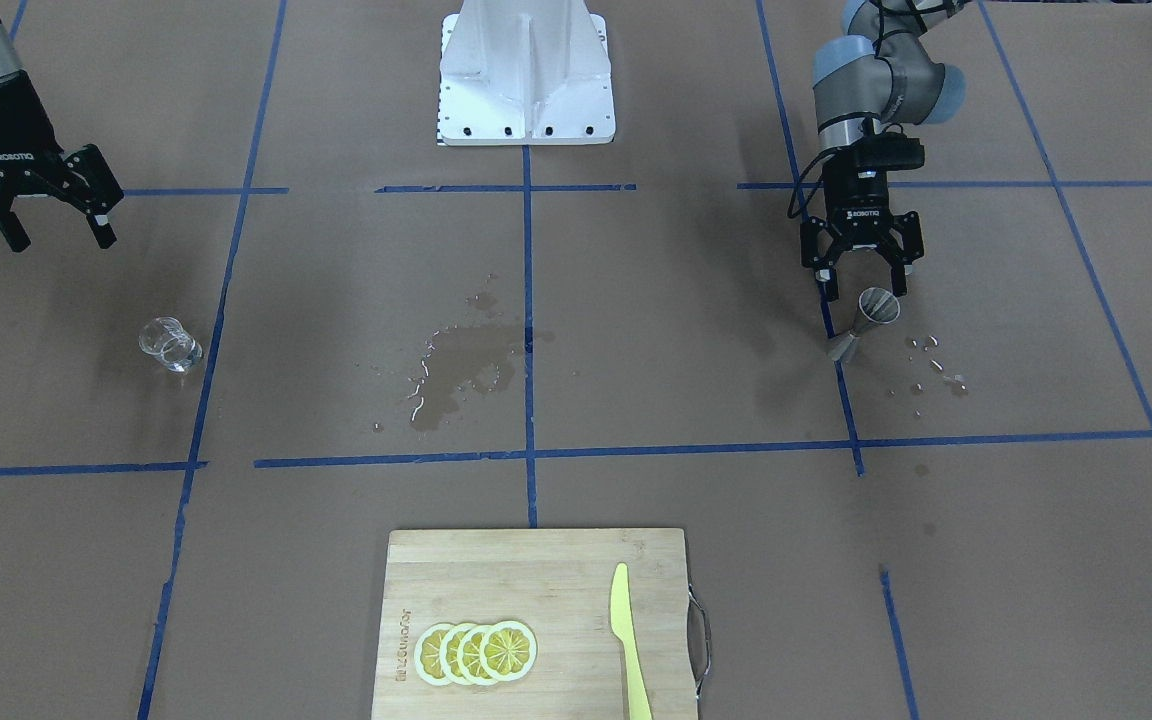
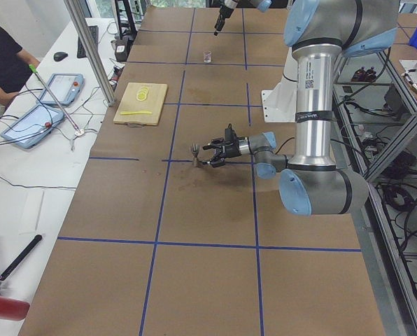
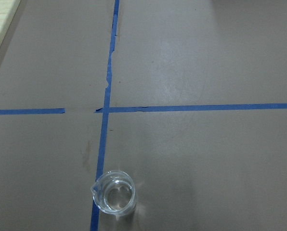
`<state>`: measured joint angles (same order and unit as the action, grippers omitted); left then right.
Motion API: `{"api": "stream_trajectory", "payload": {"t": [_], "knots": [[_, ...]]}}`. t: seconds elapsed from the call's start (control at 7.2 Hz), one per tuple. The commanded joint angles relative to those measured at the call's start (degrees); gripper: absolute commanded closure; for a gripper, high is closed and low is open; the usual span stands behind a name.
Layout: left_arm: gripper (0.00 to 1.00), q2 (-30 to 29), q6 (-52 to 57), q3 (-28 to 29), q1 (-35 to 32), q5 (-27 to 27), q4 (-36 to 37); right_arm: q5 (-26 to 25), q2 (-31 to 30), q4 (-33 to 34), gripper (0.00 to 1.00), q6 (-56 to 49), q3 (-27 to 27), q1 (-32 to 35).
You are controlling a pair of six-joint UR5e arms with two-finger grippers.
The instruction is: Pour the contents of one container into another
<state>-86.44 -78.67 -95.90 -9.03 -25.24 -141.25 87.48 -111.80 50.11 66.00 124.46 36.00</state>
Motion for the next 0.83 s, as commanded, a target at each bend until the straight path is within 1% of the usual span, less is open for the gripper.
{"api": "stream_trajectory", "payload": {"t": [0.0, 0.14, 0.28, 0.69], "knots": [[0.1, -4.93, 0.19, 5.07, -1.33, 0.1, 0.01, -7.39, -1.92, -2.9, 0.0, 0.62, -0.09, -4.18], [0.11, -7.05, 2.36, 6.24, -2.39, 0.1, 0.01, -9.33, -2.62, -3.87, 0.0, 0.62, -0.18, -5.14], [0.11, -7.07, 3.17, 6.25, -3.18, 0.02, -0.08, -11.09, -2.98, -4.83, 0.0, 0.62, -0.18, -6.2], [0.17, -7.16, 3.79, 6.34, -4.68, -0.07, -0.16, -15.14, -2.98, -5.37, 0.0, 0.97, -0.18, -9.1]]}}
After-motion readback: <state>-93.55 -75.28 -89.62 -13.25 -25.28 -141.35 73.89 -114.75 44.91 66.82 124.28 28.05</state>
